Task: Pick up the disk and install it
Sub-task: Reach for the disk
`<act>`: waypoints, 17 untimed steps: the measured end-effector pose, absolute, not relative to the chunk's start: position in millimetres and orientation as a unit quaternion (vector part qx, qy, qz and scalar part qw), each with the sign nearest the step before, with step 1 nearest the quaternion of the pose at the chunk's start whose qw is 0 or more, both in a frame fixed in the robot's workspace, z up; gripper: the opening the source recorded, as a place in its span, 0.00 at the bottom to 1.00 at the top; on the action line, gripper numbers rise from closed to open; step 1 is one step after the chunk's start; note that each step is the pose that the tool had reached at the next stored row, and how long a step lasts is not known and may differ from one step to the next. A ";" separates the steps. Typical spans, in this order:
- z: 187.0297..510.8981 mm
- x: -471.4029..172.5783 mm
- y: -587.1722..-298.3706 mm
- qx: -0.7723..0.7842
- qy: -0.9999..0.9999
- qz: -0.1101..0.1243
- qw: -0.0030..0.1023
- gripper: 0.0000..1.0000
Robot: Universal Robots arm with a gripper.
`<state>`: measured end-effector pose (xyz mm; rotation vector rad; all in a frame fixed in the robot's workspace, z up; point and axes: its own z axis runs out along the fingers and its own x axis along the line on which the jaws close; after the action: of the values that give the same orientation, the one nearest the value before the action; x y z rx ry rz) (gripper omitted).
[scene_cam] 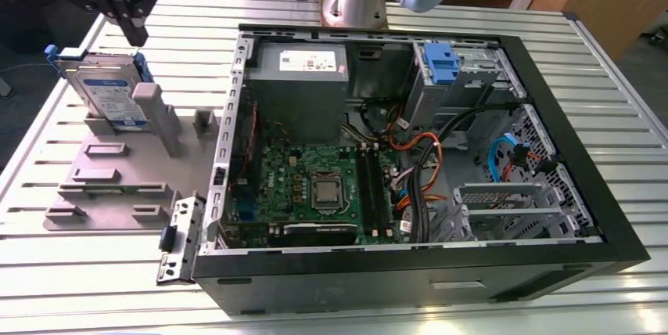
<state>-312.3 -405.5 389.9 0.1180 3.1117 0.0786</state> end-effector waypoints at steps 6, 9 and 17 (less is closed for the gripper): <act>389.7 -316.6 -405.5 0.038 0.999 0.025 0.013 0.11; 389.8 -317.7 -405.5 0.038 0.999 0.025 0.013 0.11; 389.8 -322.5 -405.5 0.038 0.999 0.025 0.013 0.11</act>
<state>-322.5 -405.5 389.8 0.1181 3.1117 0.0786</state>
